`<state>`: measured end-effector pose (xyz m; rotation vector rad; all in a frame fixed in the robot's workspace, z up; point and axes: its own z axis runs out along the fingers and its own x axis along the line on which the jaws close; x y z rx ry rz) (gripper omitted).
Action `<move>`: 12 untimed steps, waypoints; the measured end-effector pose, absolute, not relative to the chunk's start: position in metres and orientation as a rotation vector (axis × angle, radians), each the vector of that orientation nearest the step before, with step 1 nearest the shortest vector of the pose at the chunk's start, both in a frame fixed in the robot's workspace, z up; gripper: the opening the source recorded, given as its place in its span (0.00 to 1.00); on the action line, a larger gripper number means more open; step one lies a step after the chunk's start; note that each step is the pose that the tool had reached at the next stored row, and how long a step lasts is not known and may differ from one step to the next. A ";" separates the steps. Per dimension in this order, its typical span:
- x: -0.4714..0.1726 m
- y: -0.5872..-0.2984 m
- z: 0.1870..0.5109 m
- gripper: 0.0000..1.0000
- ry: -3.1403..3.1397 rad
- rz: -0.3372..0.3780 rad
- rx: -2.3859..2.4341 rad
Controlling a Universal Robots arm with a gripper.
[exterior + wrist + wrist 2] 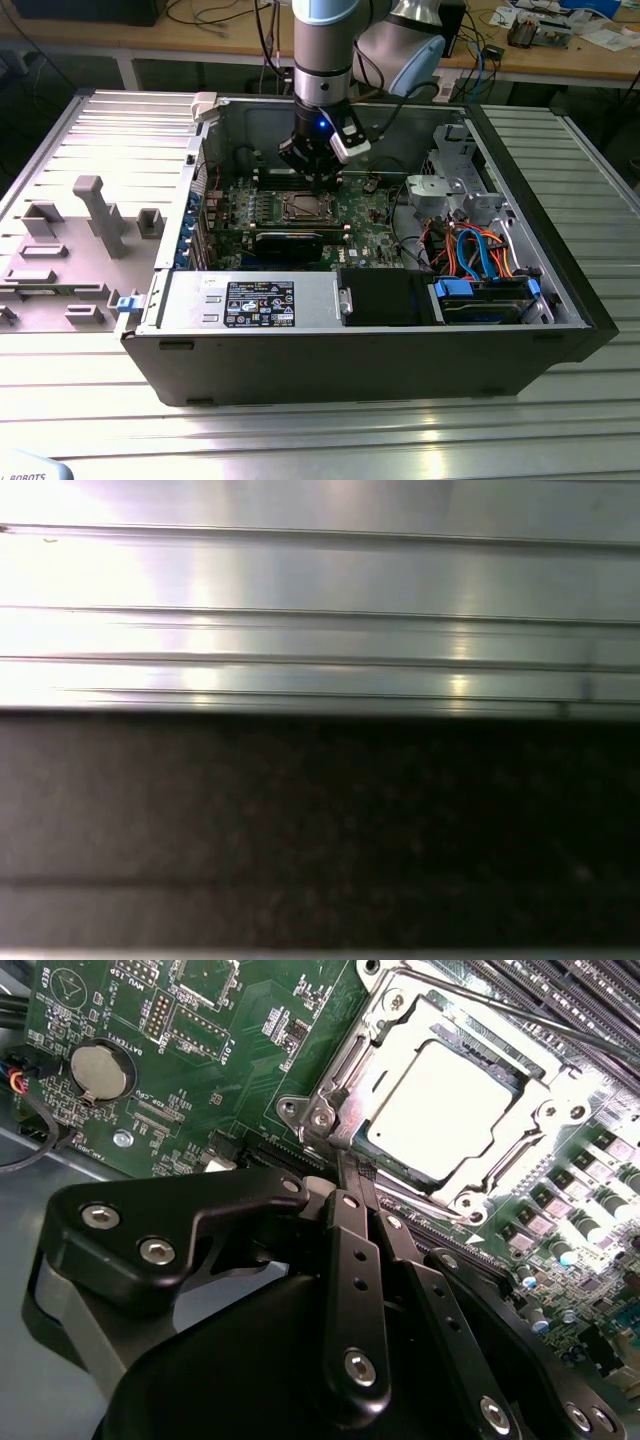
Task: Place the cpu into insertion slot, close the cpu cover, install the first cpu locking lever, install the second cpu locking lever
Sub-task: 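Install the first cpu locking lever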
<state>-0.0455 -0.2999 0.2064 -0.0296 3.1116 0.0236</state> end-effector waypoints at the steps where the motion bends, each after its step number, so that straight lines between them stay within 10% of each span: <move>1: -0.045 -0.300 0.206 0.11 3.112 0.022 -0.030; 12: -0.045 -0.300 0.205 0.11 3.112 -0.011 -0.030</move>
